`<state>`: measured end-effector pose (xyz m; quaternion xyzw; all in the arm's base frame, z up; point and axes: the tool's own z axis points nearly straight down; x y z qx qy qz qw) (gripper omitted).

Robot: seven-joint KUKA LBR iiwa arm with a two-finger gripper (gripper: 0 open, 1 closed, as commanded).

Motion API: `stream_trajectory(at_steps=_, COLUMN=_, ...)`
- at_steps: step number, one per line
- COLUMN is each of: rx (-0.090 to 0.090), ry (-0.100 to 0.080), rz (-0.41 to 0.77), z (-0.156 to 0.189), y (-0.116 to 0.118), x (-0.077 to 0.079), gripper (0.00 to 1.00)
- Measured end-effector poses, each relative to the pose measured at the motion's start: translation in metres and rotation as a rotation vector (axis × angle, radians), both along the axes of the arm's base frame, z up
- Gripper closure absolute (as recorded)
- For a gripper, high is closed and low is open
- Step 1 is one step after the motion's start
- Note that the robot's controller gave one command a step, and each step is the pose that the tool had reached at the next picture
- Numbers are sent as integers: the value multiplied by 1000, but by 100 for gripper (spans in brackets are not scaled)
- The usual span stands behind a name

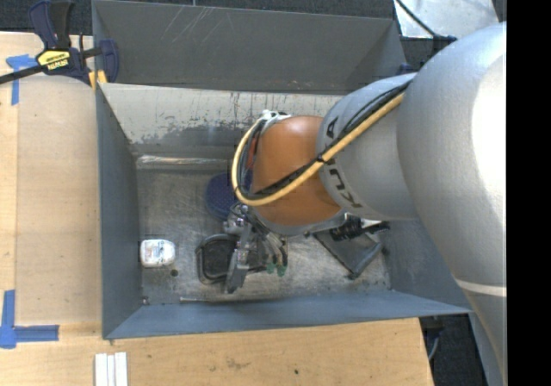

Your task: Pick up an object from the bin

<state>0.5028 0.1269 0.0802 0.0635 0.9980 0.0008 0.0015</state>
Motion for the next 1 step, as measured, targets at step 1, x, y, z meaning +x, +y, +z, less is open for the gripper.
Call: stream_trajectory(at_steps=1, rx=-1, ry=-3, rz=113, z=158, y=20, x=27, gripper=100)
